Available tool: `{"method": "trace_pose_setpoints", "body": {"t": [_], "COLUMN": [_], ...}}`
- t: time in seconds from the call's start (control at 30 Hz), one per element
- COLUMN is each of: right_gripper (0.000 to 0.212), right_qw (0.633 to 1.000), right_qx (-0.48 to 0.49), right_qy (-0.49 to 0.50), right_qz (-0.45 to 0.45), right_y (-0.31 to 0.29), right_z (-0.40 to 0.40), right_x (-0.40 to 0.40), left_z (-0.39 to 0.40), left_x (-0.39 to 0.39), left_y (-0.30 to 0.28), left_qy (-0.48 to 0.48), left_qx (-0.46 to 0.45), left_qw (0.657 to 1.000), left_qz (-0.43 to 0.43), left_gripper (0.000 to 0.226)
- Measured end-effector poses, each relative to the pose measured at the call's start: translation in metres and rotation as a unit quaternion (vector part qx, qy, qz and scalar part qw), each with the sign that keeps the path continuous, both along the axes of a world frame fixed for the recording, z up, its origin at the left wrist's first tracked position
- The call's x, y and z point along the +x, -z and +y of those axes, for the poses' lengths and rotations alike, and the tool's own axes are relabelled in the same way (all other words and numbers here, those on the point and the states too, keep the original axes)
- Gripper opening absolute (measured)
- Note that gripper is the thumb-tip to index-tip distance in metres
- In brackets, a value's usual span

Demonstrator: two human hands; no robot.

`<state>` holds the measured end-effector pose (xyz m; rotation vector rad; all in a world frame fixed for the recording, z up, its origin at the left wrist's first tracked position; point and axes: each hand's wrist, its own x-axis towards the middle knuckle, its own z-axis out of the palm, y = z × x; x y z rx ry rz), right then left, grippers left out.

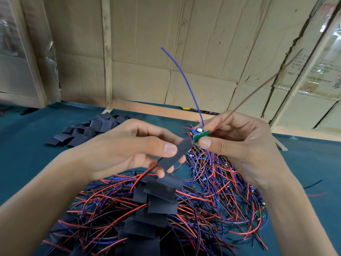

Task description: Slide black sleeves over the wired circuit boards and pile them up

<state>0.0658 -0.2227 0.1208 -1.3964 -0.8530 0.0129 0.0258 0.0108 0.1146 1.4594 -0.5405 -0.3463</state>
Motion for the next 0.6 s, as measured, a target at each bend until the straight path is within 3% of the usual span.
{"method": "trace_pose_setpoints", "body": {"t": [0.13, 0.33, 0.43, 0.6], "right_gripper": [0.027, 0.038, 0.032, 0.020], "right_qw": [1.000, 0.999, 0.999, 0.999], "right_qx": [0.010, 0.033, 0.027, -0.008], "right_qy": [-0.011, -0.030, -0.030, -0.008], "right_qz": [0.024, 0.032, -0.006, -0.054], "right_y": [0.0008, 0.0019, 0.0013, 0.0006], "right_z": [0.0037, 0.0062, 0.0074, 0.0019], "right_x": [-0.0006, -0.0019, -0.0036, -0.0030], "left_z": [0.0016, 0.0031, 0.0042, 0.0053], "left_x": [0.0015, 0.0028, 0.0021, 0.0043], "left_y": [0.0006, -0.0009, -0.0013, 0.0000], "left_qy": [0.031, 0.050, 0.033, 0.003], "left_qx": [-0.050, -0.057, -0.041, -0.045], "left_qw": [0.998, 0.997, 0.999, 0.999], "left_qz": [0.017, 0.023, 0.015, 0.018], "left_gripper": [0.043, 0.038, 0.027, 0.032]}}
